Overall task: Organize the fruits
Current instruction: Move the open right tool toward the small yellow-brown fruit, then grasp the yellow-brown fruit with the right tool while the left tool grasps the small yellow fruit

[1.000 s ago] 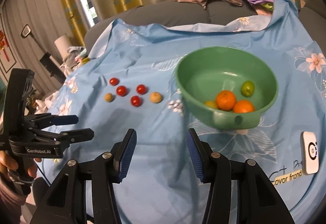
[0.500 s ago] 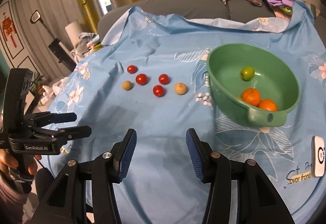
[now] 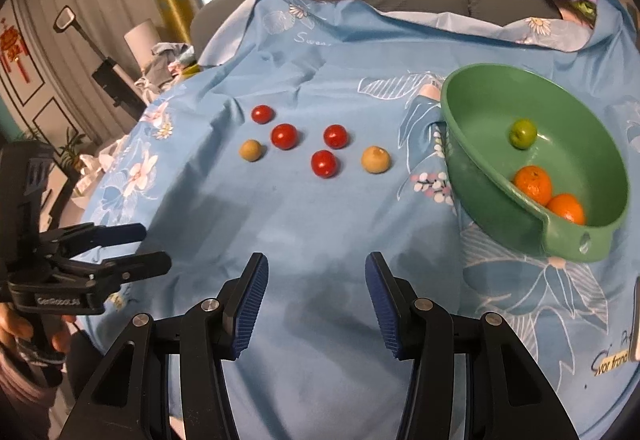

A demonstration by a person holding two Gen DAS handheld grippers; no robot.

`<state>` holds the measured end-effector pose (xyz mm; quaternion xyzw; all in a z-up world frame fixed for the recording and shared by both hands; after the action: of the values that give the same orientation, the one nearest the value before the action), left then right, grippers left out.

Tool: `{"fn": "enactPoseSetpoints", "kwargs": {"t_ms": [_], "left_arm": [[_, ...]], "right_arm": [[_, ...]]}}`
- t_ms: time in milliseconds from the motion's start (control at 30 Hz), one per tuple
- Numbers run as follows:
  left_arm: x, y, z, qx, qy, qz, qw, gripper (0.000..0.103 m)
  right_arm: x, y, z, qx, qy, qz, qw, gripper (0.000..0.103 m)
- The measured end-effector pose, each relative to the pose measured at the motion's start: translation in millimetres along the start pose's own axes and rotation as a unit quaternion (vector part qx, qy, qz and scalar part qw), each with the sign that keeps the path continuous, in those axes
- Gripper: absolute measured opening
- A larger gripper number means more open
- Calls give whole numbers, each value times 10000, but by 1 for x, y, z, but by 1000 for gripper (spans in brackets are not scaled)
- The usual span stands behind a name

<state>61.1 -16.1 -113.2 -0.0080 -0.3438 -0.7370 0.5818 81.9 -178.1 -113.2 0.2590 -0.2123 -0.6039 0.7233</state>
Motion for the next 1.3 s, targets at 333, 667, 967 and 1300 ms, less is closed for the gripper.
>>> {"fn": "enactPoseSetpoints", "kwargs": {"t_ms": [333,667,967,1300], "left_arm": [[-15,54,-17,269,168,-193,9993,77],[-31,88,-47,166,192,-168,9995,75],[-39,98,-77,-103,380,-225,9990,60],[-49,110,-92,-152,715,-454,9963,27]], "right_arm": [[11,50,-56,61,-572,-194,9982,51],[23,61,-106,-381,-826,-271,9955,48],[27,61,-106,-289,-850,-97,9959,30],[22,65,-91,-114,-518,-133,9985,30]]}}
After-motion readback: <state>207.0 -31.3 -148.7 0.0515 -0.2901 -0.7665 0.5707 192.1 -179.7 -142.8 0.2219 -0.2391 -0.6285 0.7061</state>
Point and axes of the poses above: each gripper's, at about its wrist camera, not at the fingertips, and z roughly against the way its jaws point, x to its right, y to its top, the point moved 10 cm from there along -z, roughly the way its jaws point, and after that the axes turned 12 degrees about -y, right-handed, at the moved point
